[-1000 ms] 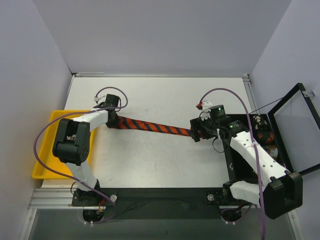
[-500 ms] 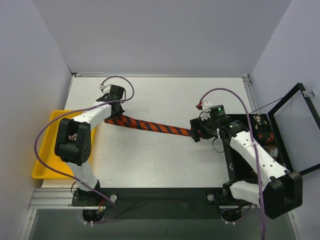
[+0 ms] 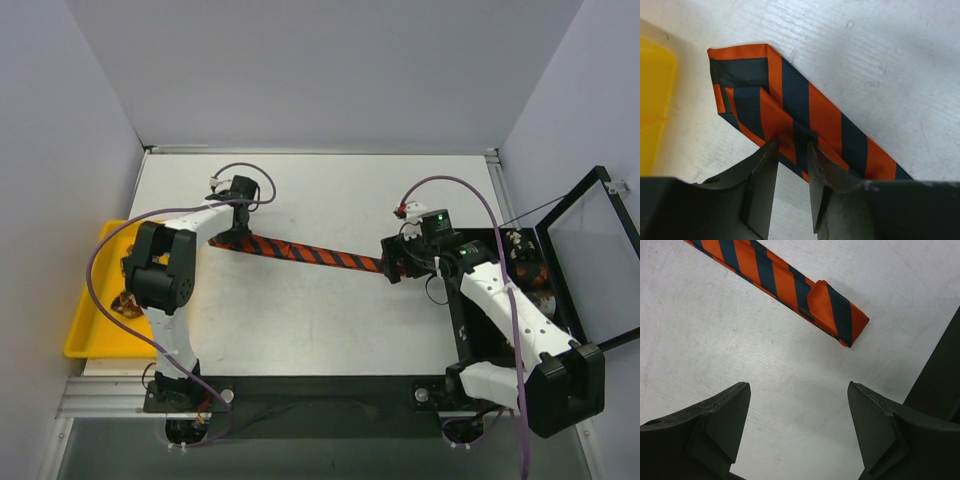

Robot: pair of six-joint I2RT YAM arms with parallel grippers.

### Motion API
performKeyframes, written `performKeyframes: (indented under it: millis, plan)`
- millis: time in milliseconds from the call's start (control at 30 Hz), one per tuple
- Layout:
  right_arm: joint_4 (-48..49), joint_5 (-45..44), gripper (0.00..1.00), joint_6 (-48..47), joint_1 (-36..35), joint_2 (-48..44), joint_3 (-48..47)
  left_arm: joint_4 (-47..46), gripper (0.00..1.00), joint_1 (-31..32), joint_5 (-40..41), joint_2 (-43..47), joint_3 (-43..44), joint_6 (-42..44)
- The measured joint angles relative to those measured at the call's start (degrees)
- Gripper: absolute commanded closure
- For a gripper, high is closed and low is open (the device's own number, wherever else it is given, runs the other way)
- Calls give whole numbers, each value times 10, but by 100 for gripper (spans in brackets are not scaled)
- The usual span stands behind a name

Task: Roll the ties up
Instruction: Roll the tie

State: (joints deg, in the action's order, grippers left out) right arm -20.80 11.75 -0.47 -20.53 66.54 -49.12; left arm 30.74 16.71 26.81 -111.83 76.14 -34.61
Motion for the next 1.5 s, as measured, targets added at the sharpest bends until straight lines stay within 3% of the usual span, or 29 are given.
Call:
performKeyframes:
  millis: [33, 67, 167, 267, 367, 467, 633, 767, 933, 1300, 1500]
  plan:
    - [0, 0, 12, 1, 2, 0, 0, 4, 48, 0, 2, -2, 1, 1]
    - [0, 0, 0, 3, 3, 0, 0, 6, 44, 0, 3, -2, 3, 3]
    - [0, -3, 0, 23, 11, 0, 0, 8, 25, 0, 4, -2, 14, 8]
    - [0, -6, 0, 54, 35, 0, 0, 10, 15, 9, 2, 2, 28, 15]
    - [1, -9, 2, 93, 68, 0, 0, 15, 15, 37, -2, 20, 40, 22]
    - [5, -15, 12, 128, 90, -1, 0, 21, 14, 85, -20, 49, 55, 23]
    - [23, -38, 20, 176, 103, -23, 8, 18, 14, 183, -100, 76, 103, 2]
    - [39, -58, 31, 216, 116, -45, 21, 5, 14, 247, -178, 50, 151, -22]
    - [50, -68, 34, 259, 123, -49, 47, -15, 15, 305, -241, -35, 227, -38]
    - [78, -74, 39, 311, 138, -50, 83, -30, 32, 342, -271, -143, 281, -53]
    - [104, -58, 40, 322, 139, -34, 83, -41, 36, 342, -271, -165, 291, -53]
